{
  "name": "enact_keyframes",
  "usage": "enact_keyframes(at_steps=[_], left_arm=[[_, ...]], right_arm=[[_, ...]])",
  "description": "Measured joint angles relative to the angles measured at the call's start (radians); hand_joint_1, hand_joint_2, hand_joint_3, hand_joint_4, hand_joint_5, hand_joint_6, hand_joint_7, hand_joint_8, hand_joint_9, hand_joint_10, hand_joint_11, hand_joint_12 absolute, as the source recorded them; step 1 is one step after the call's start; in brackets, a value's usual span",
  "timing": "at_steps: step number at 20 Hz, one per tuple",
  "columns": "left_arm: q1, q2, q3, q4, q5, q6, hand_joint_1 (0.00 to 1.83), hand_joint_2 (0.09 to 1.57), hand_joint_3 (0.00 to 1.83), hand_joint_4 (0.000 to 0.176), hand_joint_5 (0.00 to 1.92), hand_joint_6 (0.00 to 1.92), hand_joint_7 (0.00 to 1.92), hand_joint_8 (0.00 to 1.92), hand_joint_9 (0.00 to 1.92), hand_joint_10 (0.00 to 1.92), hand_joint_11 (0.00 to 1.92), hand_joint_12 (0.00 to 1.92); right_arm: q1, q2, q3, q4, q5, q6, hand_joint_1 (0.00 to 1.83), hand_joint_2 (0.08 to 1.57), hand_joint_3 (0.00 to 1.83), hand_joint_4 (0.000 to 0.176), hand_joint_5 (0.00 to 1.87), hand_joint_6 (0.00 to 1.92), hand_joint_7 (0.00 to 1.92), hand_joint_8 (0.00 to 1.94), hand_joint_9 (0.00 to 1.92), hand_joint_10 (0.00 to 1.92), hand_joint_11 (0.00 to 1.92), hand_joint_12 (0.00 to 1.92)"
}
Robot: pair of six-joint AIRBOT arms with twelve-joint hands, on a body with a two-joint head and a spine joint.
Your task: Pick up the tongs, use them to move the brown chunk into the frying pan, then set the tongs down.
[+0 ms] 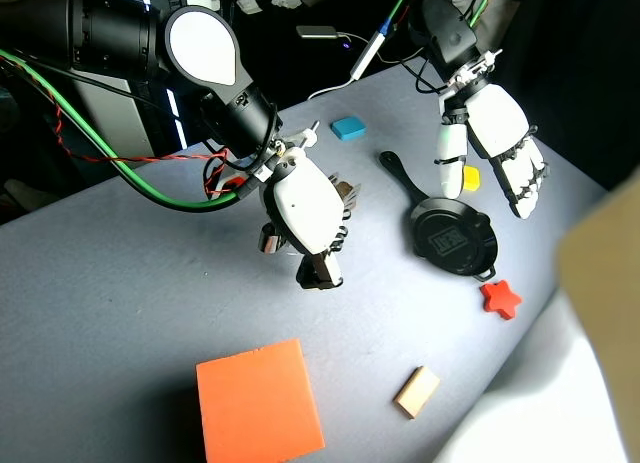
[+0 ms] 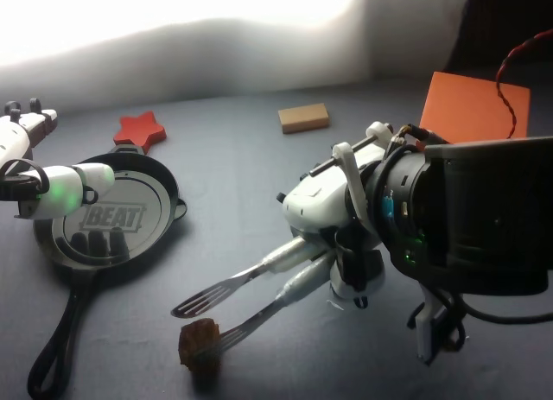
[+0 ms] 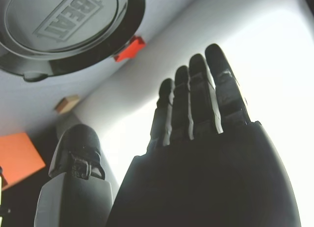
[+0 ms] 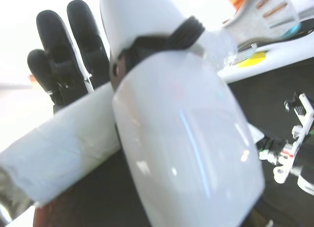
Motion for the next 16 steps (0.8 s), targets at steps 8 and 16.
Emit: enact_keyframes(at_steps=[8, 16], left_arm=[[0.002, 0.000, 0.000, 0.000, 0.000, 0.000, 0.01, 1.24, 0.00, 0.000, 0.10, 0.01, 0.15, 0.00, 0.16, 0.01, 0.00, 0.57], [0.003, -0.001, 0.002, -0.001, -0.003, 0.000, 0.00, 1.23, 0.00, 0.000, 0.07, 0.00, 0.12, 0.00, 0.14, 0.00, 0.00, 0.51]], right_arm=[[0.003, 0.000, 0.000, 0.014, -0.011, 0.006, 1.09, 1.23, 0.00, 0.000, 0.75, 1.31, 0.91, 0.00, 0.88, 0.01, 0.29, 1.34], [-0.027, 0.035, -0.047, 0.022, -0.053, 0.055, 1.09, 1.23, 0.00, 0.000, 0.76, 1.30, 0.92, 0.01, 0.88, 0.01, 0.29, 1.35]])
